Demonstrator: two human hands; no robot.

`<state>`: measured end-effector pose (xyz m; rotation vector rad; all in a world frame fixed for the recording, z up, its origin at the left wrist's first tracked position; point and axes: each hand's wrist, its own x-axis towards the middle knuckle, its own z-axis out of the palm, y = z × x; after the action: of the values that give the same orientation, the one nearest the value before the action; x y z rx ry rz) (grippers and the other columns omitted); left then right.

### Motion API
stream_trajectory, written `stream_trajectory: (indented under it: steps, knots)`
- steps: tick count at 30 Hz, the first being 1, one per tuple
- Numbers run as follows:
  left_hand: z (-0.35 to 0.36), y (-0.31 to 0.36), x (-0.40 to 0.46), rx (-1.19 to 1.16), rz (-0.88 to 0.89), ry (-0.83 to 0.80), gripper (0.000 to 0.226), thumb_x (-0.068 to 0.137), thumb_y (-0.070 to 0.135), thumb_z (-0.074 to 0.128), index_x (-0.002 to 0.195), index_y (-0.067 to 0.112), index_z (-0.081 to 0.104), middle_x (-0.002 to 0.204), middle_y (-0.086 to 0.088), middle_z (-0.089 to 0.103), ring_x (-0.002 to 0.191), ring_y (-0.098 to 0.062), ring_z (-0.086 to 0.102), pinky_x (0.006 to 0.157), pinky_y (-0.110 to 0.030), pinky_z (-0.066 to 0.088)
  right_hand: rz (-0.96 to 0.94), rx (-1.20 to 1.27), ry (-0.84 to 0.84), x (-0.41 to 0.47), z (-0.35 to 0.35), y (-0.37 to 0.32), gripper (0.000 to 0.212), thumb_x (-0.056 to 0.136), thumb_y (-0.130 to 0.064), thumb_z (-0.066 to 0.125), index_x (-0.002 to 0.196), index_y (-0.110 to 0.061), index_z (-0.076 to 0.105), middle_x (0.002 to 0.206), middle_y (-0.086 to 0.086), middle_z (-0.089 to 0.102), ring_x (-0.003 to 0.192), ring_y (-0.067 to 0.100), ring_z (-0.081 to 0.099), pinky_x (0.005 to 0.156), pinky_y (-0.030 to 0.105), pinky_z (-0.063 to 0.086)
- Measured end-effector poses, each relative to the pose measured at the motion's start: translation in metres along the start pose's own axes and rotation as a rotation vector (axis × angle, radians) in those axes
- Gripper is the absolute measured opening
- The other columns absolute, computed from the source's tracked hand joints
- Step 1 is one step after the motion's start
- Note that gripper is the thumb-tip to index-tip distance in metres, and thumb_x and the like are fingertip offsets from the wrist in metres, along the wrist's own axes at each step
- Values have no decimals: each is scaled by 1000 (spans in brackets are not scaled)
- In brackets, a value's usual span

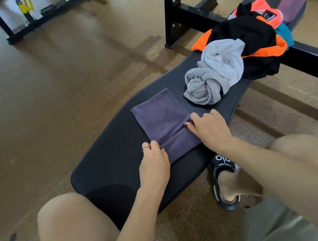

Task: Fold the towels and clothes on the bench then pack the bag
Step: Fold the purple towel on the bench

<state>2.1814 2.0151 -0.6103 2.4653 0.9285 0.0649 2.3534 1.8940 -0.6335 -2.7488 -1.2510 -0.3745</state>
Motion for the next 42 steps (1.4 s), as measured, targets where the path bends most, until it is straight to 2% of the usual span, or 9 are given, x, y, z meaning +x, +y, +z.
stream_trajectory:
  steps: [6, 9, 13, 18, 23, 25, 28, 32, 42]
  knots:
    - [1, 7, 2, 284, 86, 47, 29, 98, 20, 59, 119, 13, 40, 122, -17, 49, 70, -23, 61, 55, -27, 40, -9, -105, 15, -2, -6, -5, 27, 85, -25, 71, 91, -13, 47, 75, 8, 56, 64, 30, 56, 62, 39, 39]
    - [-2, 3, 5, 465, 411, 120, 37, 77, 8, 74, 106, 15, 53, 103, -11, 57, 76, -24, 56, 63, -33, 45, -350, -110, 92, -3, -23, -6, 16, 84, -10, 60, 91, -15, 47, 86, 8, 49, 76, 31, 50, 71, 41, 41]
    - [-4, -6, 6, 470, 578, 98, 18, 94, 30, 53, 105, 18, 60, 107, -2, 61, 92, -21, 56, 79, -33, 46, -622, 43, -114, -17, -43, -7, 17, 75, -24, 49, 87, -15, 56, 92, 4, 56, 90, 29, 51, 96, 42, 41]
    - [-8, -2, 2, 449, 497, 10, 48, 82, 56, 56, 112, 18, 55, 111, -1, 54, 98, -20, 53, 85, -33, 46, -465, -25, -257, -12, -42, 9, 47, 66, -22, 54, 112, -16, 59, 110, 4, 58, 102, 28, 56, 101, 44, 40]
    - [-20, -6, 5, 275, 427, 24, 13, 84, 24, 58, 91, 20, 48, 92, 3, 56, 81, -18, 55, 68, -28, 40, -296, 188, -180, -4, -47, 5, 26, 72, -26, 39, 89, -17, 57, 79, -2, 61, 74, 24, 59, 95, 41, 44]
    - [-29, -10, 4, 68, 335, -14, 12, 87, 22, 57, 87, 20, 46, 84, 6, 55, 73, -14, 54, 61, -29, 41, -173, 370, -200, -5, -54, 6, 14, 75, -24, 40, 83, -20, 50, 71, -4, 56, 67, 23, 52, 77, 38, 44]
    - [-41, -15, 1, -242, 154, -135, 9, 94, 20, 57, 102, 24, 55, 89, 8, 62, 79, -7, 60, 69, -29, 53, 59, 576, -311, -9, -57, 7, 5, 84, -21, 49, 88, -23, 51, 71, -7, 54, 68, 17, 51, 62, 35, 38]
    - [-35, -21, 0, -401, -18, -176, 13, 101, 21, 52, 113, 25, 56, 93, 6, 65, 82, -9, 63, 69, -27, 53, 315, 728, -468, -10, -55, 2, 6, 92, -28, 52, 96, -24, 52, 78, -1, 63, 76, 19, 60, 70, 38, 48]
    - [-16, -25, -2, -299, 4, -24, 23, 104, 25, 51, 126, 24, 44, 112, 5, 53, 88, -6, 58, 77, -29, 52, 337, 564, -404, -15, -45, -14, 15, 98, -24, 48, 108, -16, 41, 88, 2, 58, 81, 30, 59, 66, 37, 40]
